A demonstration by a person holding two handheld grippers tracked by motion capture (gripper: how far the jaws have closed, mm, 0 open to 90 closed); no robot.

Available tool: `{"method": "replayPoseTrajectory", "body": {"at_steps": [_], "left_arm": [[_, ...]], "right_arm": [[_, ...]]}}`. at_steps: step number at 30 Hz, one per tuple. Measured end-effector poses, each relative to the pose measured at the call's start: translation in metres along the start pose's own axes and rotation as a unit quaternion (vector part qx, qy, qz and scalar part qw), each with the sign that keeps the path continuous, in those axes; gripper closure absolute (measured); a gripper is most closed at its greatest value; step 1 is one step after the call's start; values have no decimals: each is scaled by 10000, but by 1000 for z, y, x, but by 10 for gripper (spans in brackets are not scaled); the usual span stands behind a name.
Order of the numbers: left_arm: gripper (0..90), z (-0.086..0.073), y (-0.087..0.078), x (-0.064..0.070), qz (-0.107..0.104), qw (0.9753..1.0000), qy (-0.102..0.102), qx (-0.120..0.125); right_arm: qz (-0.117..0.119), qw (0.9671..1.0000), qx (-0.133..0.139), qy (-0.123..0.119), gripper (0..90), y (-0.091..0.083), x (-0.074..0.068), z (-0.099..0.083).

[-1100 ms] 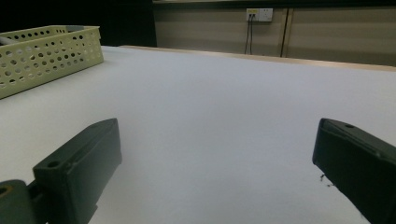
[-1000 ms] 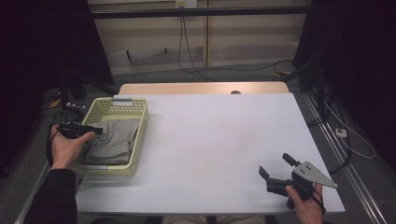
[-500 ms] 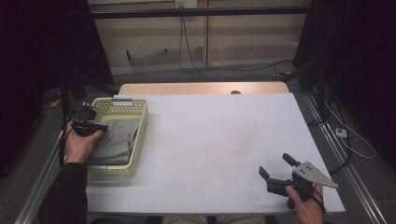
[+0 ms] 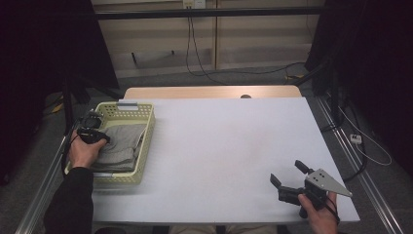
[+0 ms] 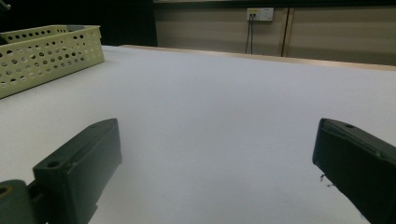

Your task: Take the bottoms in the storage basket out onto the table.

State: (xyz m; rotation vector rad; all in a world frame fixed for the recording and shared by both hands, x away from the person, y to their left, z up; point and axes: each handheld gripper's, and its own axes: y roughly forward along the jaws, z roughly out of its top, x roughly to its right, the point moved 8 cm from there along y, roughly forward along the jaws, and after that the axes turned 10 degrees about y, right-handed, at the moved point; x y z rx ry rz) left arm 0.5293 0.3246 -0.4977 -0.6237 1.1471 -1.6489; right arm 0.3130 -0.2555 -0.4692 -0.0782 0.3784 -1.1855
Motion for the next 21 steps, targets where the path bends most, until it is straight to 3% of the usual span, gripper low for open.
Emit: {"method": "replayPoseTrajectory", "body": {"at_steps": [5,6,9,10,11,13,15,17,21], "left_arm": [[797,5,2,3,33,9999,106,-16],[798,6,4,3,27,10000,16,79],[798,5,3,3,-187,9996,-118,160],[821,5,3,6,-365,9989,-167,230],[848,5,4,8,-434,9987,-126,235],[866,5,3,10,-380,9991,-40,193],[867,3,1,12,-512,9986,35,130],[867,3,1,14,-589,9981,-37,176],[865,2,-1,19,-793,9967,4,177]], "right_arm": [[-1,10000,5,5,9,0,-1,0],[1,10000,8,2,9,0,-1,0],[5,10000,-14,-10,9,1,-1,0],[8,10000,-15,-11,9,1,-1,0],[5,10000,-18,-17,9,1,-1,0],[6,10000,-17,-14,9,1,-1,0],[2,10000,-13,-4,9,1,-1,0],[10,10000,-15,-5,9,1,-1,0],[3,10000,-19,-15,9,1,-1,0]]}}
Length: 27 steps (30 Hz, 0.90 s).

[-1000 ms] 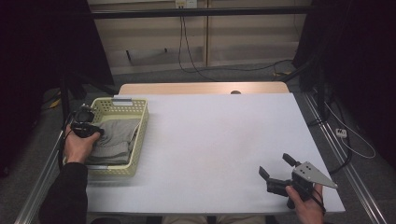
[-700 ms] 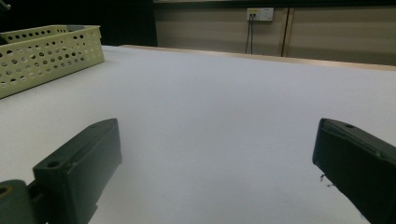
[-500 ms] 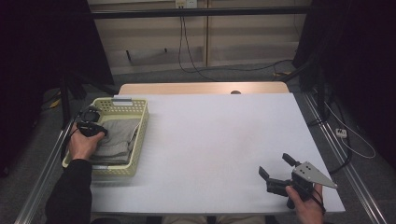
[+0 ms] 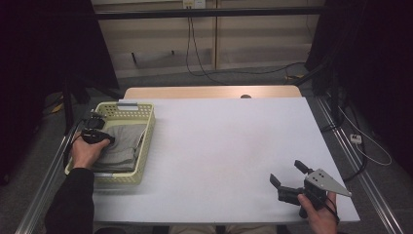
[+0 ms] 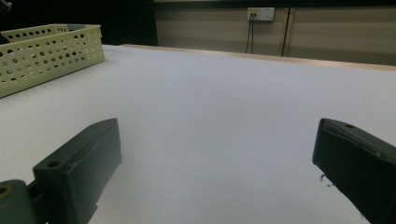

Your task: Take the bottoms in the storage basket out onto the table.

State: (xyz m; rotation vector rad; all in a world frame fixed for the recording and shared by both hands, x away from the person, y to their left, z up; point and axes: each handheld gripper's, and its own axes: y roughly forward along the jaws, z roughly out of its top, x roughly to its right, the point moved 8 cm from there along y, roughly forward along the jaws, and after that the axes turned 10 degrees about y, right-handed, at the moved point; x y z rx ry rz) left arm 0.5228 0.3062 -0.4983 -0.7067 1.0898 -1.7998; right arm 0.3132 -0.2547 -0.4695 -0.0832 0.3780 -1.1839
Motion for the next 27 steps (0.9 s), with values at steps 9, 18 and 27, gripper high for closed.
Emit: {"method": "replayPoseTrajectory", "body": {"at_steps": [9,18,27], "left_arm": [[675,0,-9,-3,121,9994,174,259],[363,11,-27,-1,189,9966,256,762],[168,18,-46,-2,161,9914,319,1259]], "right_arm": [[-2,10000,6,23,9,0,1,0],[36,10000,0,29,9,3,1,0],[80,9999,-12,64,9,6,0,1]]}}
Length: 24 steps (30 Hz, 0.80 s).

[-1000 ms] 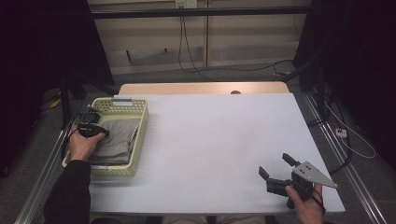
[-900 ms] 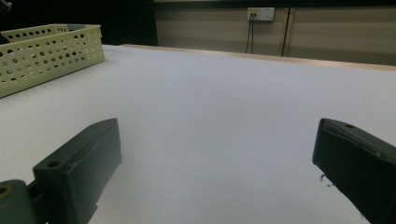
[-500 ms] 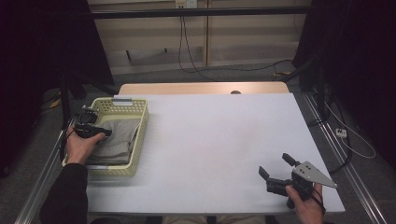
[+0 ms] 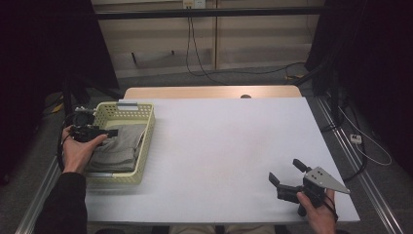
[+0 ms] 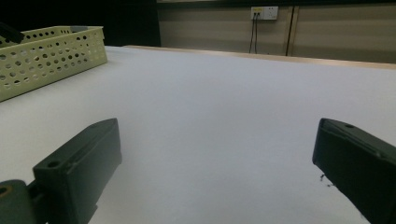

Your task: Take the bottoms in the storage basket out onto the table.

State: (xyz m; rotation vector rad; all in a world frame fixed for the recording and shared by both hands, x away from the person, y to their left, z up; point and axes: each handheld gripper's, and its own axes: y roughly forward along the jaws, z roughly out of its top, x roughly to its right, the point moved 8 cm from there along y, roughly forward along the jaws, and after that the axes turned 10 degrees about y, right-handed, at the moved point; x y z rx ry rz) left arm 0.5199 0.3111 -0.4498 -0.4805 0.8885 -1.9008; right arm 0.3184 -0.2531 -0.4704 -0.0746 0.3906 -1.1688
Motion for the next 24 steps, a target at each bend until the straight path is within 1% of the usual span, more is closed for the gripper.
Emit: {"method": "replayPoseTrajectory", "body": {"at_steps": [1,3,4,5,6,7,8,10,11,13,14,15,16,17,18,19,22,24], "left_arm": [[145,0,-3,0,-17,10000,3,30],[119,1,-6,-3,59,9999,-51,154],[95,1,-8,-3,35,9997,-38,226],[74,0,-10,-3,-58,9996,-60,260],[70,2,-12,-3,-97,9994,-27,340],[76,2,-15,-3,-97,9993,56,370],[87,2,-17,-1,-163,9990,92,413],[92,3,-21,2,-225,9982,247,501],[91,4,-22,3,-226,9980,263,537],[89,3,-24,4,-251,9978,308,521],[90,2,-25,3,-204,9979,362,496],[89,2,-26,3,-129,9973,452,565],[90,3,-28,3,-77,9963,503,694],[90,3,-30,4,-84,9957,513,767],[88,3,-31,5,-141,9953,484,827],[87,3,-31,7,-202,9952,469,838],[94,0,-31,10,-177,9950,600,772],[92,-1,-34,11,-183,9950,579,792]], "right_arm": [[4,10000,4,-3,9,0,0,0],[6,10000,16,10,9,0,-1,0],[6,10000,8,-2,9,0,-1,0],[1,10000,16,10,9,0,0,0],[-3,10000,23,13,9,0,0,0],[-9,10000,23,10,9,0,0,0],[-14,10000,21,4,9,0,0,0],[-32,10000,7,-8,9,0,1,0],[-39,10000,13,3,9,-1,1,0],[-58,10000,10,-5,9,-1,1,0],[-59,10000,2,-23,9,-1,0,0],[-59,10000,10,-41,9,-1,1,0],[-66,10000,15,-41,9,-2,1,0],[-78,10000,6,-35,9,-2,1,0],[-90,10000,1,-31,9,-3,1,-1],[-96,9999,8,-29,9,-3,1,-1],[-113,9999,6,-30,9,-3,1,-1],[-114,9999,14,-39,9,-3,1,-1]]}}
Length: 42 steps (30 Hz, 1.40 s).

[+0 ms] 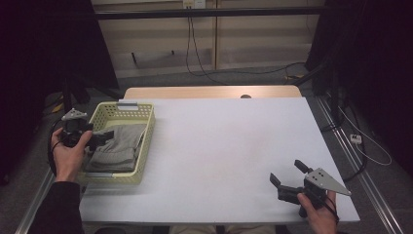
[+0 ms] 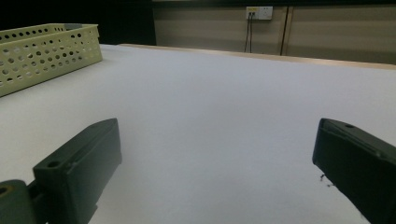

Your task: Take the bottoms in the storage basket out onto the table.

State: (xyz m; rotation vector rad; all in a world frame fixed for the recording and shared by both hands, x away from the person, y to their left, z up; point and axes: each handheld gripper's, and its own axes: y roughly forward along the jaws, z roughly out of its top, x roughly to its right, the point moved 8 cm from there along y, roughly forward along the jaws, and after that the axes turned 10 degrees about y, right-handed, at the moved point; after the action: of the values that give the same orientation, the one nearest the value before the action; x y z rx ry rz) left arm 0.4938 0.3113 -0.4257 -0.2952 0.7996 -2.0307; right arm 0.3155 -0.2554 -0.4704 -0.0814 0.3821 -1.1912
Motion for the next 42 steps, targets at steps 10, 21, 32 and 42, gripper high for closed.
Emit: {"method": "replayPoseTrajectory", "body": {"at_steps": [10,21,32,42], "left_arm": [[101,-4,-17,6,-108,9999,-115,-43],[93,-15,-38,16,-28,9997,-79,212],[89,-24,-47,38,-193,9993,-64,299],[63,-31,-50,46,-135,9994,-13,334]], "right_arm": [[-7,10000,-39,37,9,6,0,1],[31,10000,-42,-16,9,5,-2,1],[91,9999,-52,-59,9,5,-5,0],[60,10000,-49,-33,9,4,-4,0]]}}
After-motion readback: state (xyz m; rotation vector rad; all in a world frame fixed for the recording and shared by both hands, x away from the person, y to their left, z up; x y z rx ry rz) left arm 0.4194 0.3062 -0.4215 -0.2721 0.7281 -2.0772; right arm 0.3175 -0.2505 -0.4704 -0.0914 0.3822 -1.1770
